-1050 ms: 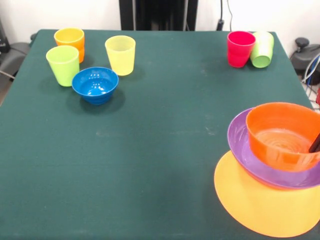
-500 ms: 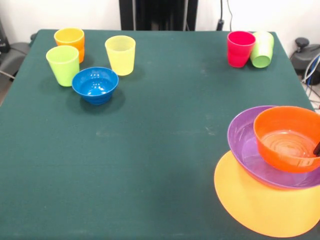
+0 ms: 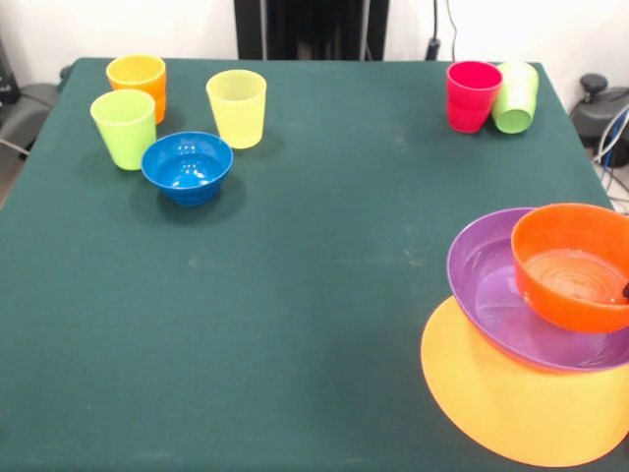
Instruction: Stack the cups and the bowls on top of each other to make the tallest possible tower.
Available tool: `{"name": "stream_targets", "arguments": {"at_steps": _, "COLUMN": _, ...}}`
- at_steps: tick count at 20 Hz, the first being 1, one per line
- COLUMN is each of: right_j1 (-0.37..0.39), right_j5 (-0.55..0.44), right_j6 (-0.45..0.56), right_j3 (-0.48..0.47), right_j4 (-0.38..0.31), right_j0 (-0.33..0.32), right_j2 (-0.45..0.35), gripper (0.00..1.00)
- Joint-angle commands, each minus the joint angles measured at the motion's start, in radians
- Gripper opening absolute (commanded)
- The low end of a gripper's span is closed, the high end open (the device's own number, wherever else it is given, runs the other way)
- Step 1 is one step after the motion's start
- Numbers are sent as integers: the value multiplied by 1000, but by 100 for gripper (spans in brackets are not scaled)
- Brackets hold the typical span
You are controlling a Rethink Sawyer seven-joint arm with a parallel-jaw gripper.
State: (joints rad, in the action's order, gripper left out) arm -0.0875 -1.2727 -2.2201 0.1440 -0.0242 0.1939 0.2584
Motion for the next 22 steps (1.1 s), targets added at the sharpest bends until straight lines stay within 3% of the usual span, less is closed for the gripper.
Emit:
{"name": "stream_targets", "arguments": {"at_steps": 1, "right_j1": -13, "right_j5": -96, "right_j6": -17, "right_j3": 3, "right_j4": 0, "right_j0": 8, "right_j2": 17, "gripper": 0}}
{"name": "stream_targets", "arguments": {"at_steps": 19, "right_j1": -38, "right_j5": -76, "right_j6": 37, "right_j3": -28, "right_j4": 48, "right_j0": -11, "right_j2": 111, "gripper": 0}}
{"name": "stream_targets", "arguments": {"at_steps": 20, "right_j1": -35, "right_j5": -72, "right_j6": 34, "right_j3": -18, "right_j4": 56, "right_j0": -8, "right_j2": 115, "gripper": 100}}
{"name": "stream_targets", "arguments": {"at_steps": 22, "right_j1": -25, "right_j5": -62, "right_j6": 15, "right_j3": 0, "right_j4": 56, "right_j0": -3, "right_j2": 112, "gripper": 100}}
